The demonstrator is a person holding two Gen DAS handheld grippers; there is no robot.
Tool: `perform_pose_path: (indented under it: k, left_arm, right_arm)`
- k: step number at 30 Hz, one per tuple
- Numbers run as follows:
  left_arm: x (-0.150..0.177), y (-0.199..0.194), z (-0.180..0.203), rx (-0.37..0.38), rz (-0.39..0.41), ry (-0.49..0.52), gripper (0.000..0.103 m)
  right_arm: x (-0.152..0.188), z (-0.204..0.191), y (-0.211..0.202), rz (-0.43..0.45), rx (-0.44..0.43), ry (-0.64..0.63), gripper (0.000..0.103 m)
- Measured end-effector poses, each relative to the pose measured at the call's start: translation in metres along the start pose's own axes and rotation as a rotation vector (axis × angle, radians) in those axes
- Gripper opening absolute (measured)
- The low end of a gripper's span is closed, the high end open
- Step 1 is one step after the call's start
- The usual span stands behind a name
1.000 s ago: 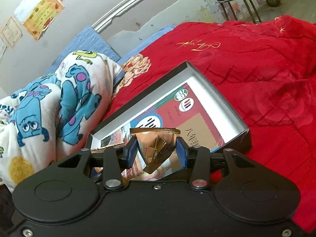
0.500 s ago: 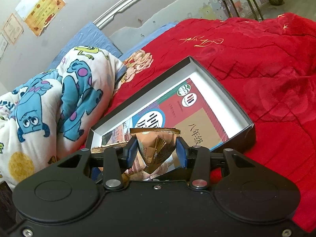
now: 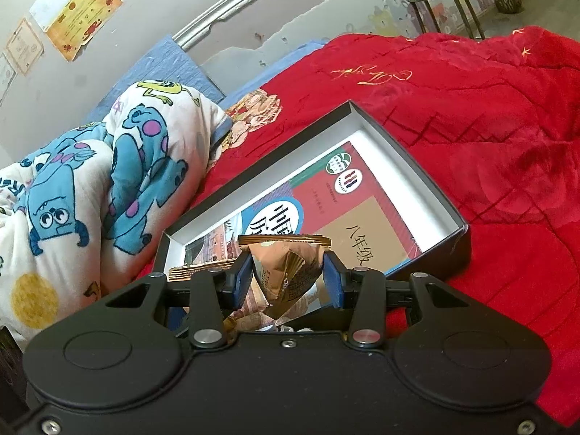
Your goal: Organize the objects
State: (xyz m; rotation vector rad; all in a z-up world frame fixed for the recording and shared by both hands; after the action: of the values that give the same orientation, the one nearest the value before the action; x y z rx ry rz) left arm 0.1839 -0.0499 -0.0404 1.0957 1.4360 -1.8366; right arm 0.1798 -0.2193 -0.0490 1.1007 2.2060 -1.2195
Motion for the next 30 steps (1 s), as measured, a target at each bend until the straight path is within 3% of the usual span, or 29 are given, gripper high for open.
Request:
perform_pose_path:
  k: [30]
  left_arm:
    - [0.0088,0.0069,0.0024,0.004,-0.044,0.012,0.038]
  right_arm:
    - [0.0020,0.0034,0.0069,-0.019,-0.006,0.013,0.041]
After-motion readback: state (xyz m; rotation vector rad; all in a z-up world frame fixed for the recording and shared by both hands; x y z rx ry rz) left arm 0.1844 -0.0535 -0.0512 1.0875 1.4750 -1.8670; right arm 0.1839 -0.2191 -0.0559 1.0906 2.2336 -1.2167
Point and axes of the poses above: each gripper's, at about its wrist camera, not at the fingertips, and y roughly the way its jaws point, z to its right, x to its underside, the point moved 6 cm from there along y, roughly the way its jaws point, and after that the axes turned 3 degrees about -y, right-handed, at the moved point
